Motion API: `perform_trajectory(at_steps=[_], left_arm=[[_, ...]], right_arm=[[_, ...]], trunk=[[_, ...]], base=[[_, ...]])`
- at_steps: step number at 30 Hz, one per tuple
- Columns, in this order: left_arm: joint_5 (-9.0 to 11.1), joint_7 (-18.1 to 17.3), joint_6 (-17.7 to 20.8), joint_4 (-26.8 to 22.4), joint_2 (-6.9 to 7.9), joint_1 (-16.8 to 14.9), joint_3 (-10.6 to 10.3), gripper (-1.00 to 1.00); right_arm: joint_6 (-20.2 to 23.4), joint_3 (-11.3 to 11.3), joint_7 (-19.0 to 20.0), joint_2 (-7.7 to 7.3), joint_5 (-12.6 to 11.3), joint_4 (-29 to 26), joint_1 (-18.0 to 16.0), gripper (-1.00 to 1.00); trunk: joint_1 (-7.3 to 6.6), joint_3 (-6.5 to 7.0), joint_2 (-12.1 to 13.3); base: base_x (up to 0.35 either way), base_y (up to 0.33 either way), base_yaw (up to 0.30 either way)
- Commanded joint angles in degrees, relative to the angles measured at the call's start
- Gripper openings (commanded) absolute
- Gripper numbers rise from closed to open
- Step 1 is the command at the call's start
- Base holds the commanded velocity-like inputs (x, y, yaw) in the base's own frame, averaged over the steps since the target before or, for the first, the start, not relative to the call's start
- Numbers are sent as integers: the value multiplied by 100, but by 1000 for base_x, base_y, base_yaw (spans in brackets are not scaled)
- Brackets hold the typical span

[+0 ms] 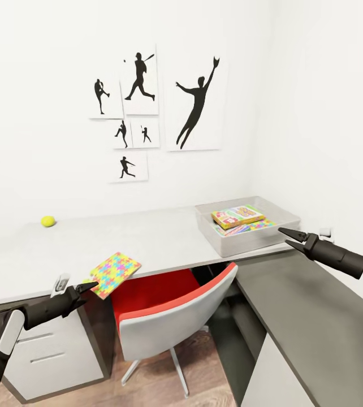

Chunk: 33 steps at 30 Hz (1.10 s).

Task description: Put all the toys in the child's room - the three board games (two on the bed and one on the table), the two jigsaw puzzles on the table, and the tennis ball on the table - inside the toy box on the table in the child's room.

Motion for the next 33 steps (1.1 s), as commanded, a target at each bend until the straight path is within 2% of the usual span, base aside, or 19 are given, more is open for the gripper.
perform_trajectory(at_steps=[1,10,33], left_arm=[[-12,-23,24,1,-1,-5,10,100],[-12,-22,24,1,-3,-6,16,100],[-4,-59,24,1,-3,-4,12,100]], right_arm=[[26,-9,46,1,39,1,-6,100],[26,-17,46,0,40,1,-6,100],[26,-15,46,0,40,4,-4,100]], trunk=[[0,-6,-3],[0,-6,-3],[0,-6,-3]], base=[[79,0,0],[77,0,0],[3,0,0]])
